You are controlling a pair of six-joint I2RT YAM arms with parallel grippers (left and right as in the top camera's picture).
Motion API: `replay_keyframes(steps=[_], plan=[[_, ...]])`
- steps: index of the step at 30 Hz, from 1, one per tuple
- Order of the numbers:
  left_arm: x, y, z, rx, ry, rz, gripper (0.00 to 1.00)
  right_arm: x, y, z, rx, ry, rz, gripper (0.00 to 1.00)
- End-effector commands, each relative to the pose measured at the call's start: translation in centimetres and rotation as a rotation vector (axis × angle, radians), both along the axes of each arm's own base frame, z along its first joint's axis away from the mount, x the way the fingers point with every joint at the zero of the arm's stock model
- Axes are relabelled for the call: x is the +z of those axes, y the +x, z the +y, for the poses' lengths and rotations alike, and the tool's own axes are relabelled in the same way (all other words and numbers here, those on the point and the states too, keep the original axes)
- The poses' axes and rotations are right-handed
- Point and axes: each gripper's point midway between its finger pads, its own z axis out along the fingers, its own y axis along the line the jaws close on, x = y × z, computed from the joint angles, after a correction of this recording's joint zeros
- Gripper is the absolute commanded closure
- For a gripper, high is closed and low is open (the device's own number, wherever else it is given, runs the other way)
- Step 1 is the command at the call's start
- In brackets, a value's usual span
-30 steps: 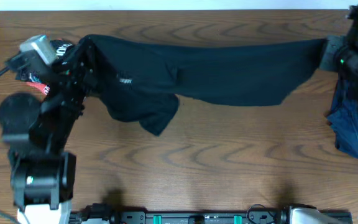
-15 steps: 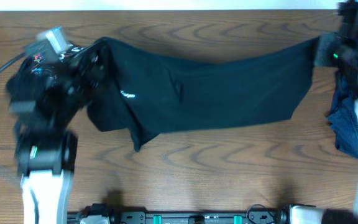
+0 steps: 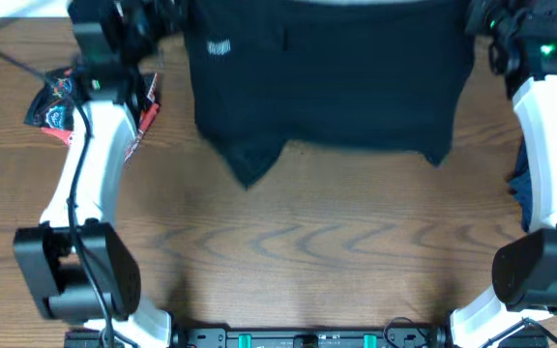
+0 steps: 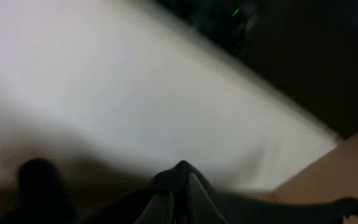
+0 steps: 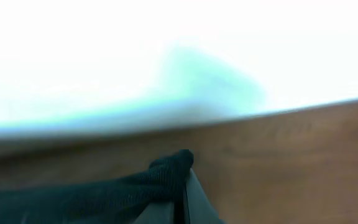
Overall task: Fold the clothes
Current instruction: 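Lay the shirt flat on the table, pulling it toward the robot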
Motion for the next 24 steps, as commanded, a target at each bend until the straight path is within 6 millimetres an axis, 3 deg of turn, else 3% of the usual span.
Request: replay_keyframes(steps=[1,3,5,8,11,14,20,24], plan=[[9.7,-1.4,0.4,0.002,0.0,-0.177,0.94,7.1,-1.6,-2.5,-0.099,-0.029,-0.127,0.99],[10.5,-2.2,0.1,-0.03,0.035,-0.156,0.94,7.3,-2.3,-2.7,-0.101,-0.053,-0.1,0.99],[8.7,-3.1,-0.8,-0.088,0.058,-0.054,0.94,6.2,-2.9,-2.8,-0.091,-0.081,-0.034,0.99],[2.4,-4.8,-1.2,-0.127,0.079,0.229,0.94,2.6,-4.3,-2.7,-0.078,-0.1,0.118,0.99],[-4.8,-8.3,-1.4,-0.183,0.146,0.526,0.94,-2.2,-6.6,-2.5,-0.063,-0.096,0.313,0.99],[-9.7,-12.2,-1.5,-0.245,0.189,0.749,0.94,-7.3,-9.6,-2.3,-0.05,-0.086,0.519,0.99],[-15.7,-19.8,-1.8,-0.356,0.218,1.098,0.94,-17.1,-17.4,-2.4,-0.074,-0.025,0.925,0.99],[-20.0,-24.1,-0.9,-0.364,0.25,1.322,0.94,-20.9,-21.6,-3.1,-0.132,0.03,1.089,0.99]])
